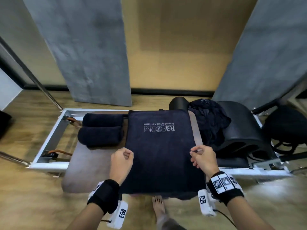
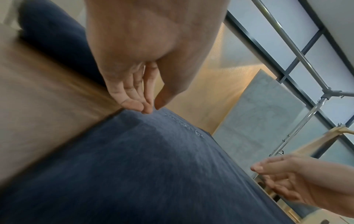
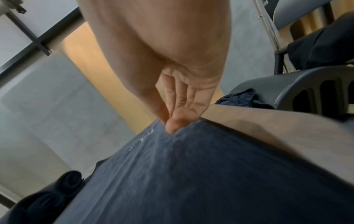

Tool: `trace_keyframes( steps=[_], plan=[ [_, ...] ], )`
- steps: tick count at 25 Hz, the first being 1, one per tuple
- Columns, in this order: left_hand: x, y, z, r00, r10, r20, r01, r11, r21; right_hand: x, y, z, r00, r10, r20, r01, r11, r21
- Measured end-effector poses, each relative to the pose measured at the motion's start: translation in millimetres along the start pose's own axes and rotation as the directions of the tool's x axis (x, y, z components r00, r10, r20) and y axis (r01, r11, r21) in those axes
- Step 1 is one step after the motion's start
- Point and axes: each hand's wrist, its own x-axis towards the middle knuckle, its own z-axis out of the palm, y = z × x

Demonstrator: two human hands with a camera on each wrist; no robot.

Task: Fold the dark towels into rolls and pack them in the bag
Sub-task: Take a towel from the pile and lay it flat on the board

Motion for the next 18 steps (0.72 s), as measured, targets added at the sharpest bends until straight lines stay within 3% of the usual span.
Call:
trace_keyframes(
  steps=[3,9,14,18],
  plan=[
    [-45.4,-30.8,-18.7,1.000,-0.022,-0.011,0.023,0.999,0.041,-44.2,38.1,-10.7,0.997,0.013,-0.080,-0.029,0.980,-0.196],
    [-106.5,-50.7,-30.7,0.994,0.077,0.079,-0.097,0.950,0.298,-91.8,67.5,-9.0,0.996,-0.007,-0.092,-0.019,0.960,-0.278],
    [-108.9,-35.1,-35.9,0.984,0.172,0.047,-0.178,0.926,0.334,-100.3,53.4,-14.9,0.995,-0.035,-0.096,0.010,0.968,-0.251],
    [-82.0,1.2,-35.5,0.965,0.262,-0.033,-0.247,0.941,0.232,-84.0,1.3,-21.4,0.982,-0.156,-0.103,0.143,0.983,-0.116]
  ],
)
